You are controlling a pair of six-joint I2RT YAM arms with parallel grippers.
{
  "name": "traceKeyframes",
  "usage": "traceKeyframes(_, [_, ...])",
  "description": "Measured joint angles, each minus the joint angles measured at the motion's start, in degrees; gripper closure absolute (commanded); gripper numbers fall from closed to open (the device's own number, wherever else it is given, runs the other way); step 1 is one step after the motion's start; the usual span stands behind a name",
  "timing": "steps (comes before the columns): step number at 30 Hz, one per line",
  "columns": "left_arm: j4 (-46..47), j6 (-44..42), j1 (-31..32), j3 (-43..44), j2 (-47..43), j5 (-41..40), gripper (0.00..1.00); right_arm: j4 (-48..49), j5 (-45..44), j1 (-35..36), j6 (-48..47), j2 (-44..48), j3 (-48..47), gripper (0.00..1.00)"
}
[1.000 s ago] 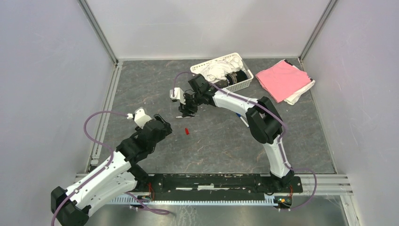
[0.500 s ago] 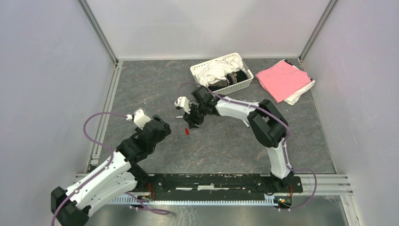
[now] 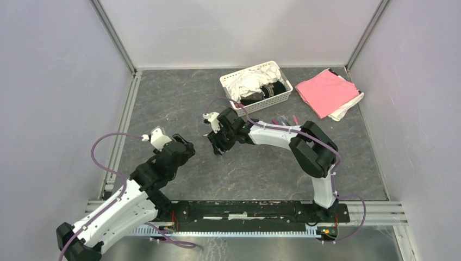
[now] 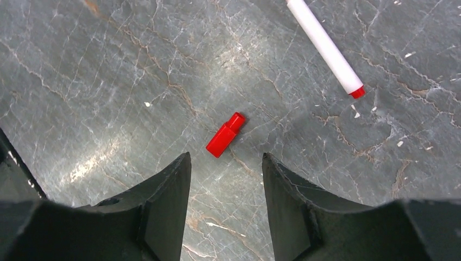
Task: Insert the pens into the pen caps
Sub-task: Pick up the pen cap from the center of the board.
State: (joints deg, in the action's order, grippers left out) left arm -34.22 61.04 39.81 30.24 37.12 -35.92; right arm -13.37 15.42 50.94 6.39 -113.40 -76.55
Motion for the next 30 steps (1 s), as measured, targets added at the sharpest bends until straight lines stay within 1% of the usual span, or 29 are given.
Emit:
traceKeyframes(5, [-0.4, 0.4, 0.0, -0.7, -2.2, 0.0, 0.28, 0.0, -3.7, 1.7, 2.3, 0.0, 0.0, 0.50])
traceKeyframes(12, [-0.5, 0.9, 0.0, -0.7, -3.1, 0.0, 0.28, 0.0, -6.4, 3.5, 2.8, -0.2, 0.0, 0.52])
traceKeyframes(15, [-0.5, 0.9, 0.0, -0.7, -3.1, 0.0, 0.28, -0.1, -8.7, 4.1, 2.7, -1.6, 0.0, 0.56])
traceKeyframes(18, [-0.5, 0.9, 0.0, -0.7, -3.1, 0.0, 0.29, 0.0, -10.1, 4.4, 2.4, -2.3, -0.2, 0.62])
traceKeyframes(21, [-0.6, 0.9, 0.0, -0.7, -3.4, 0.0, 0.29, 0.1, -11.5, 4.5, 2.0, -2.5, -0.3, 0.78])
traceKeyframes(23, [-0.7, 0.9, 0.0, -0.7, -3.7, 0.0, 0.29, 0.1, -12.1, 4.5, 1.4, -2.6, -0.3, 0.85])
traceKeyframes(27, [-0.8, 0.9, 0.0, -0.8, -3.9, 0.1, 0.28, 1.7, -12.7, 4.5, -0.1, -1.9, 1.0, 0.89])
traceKeyframes(30, [-0.5, 0.9, 0.0, -1.0, -3.9, 0.5, 0.23, 4.1, -12.4, 4.1, -1.6, 0.0, 4.4, 0.90])
